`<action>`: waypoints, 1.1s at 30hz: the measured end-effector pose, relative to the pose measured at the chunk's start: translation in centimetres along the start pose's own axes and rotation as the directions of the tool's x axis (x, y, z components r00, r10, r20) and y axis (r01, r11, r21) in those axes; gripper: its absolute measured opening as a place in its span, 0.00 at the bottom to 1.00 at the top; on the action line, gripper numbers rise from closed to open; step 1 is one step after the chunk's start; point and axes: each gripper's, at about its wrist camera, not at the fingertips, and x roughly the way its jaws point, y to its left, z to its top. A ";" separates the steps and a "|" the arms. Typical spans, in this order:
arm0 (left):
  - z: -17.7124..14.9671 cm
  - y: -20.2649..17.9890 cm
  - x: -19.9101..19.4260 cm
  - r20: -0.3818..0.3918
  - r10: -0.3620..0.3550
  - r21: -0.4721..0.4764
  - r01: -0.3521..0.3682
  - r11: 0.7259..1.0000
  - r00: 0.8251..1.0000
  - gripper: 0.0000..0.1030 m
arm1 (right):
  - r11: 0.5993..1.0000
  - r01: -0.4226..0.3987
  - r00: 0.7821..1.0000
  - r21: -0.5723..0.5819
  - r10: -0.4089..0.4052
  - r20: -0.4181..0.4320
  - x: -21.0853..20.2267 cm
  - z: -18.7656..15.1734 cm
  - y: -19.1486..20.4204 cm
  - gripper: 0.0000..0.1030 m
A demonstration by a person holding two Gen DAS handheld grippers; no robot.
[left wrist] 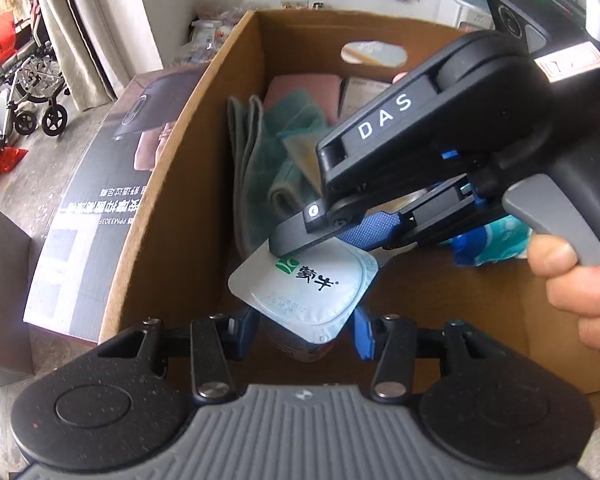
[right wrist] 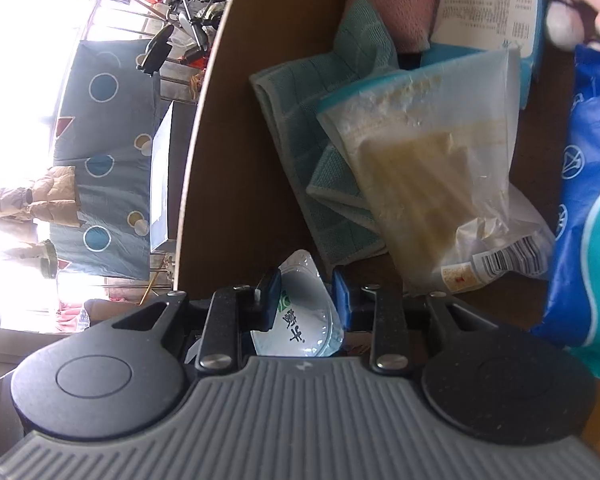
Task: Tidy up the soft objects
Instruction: 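Lower the yogurt cup into the box and open both grippers, then move both grippers back to the pile on the bed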
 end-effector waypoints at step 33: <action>-3.9 -4.3 -11.6 0.314 -0.078 0.038 0.070 0.997 0.946 0.78 | 0.978 0.001 0.923 -0.209 0.080 0.377 -13.6 -9.1 3.6 0.41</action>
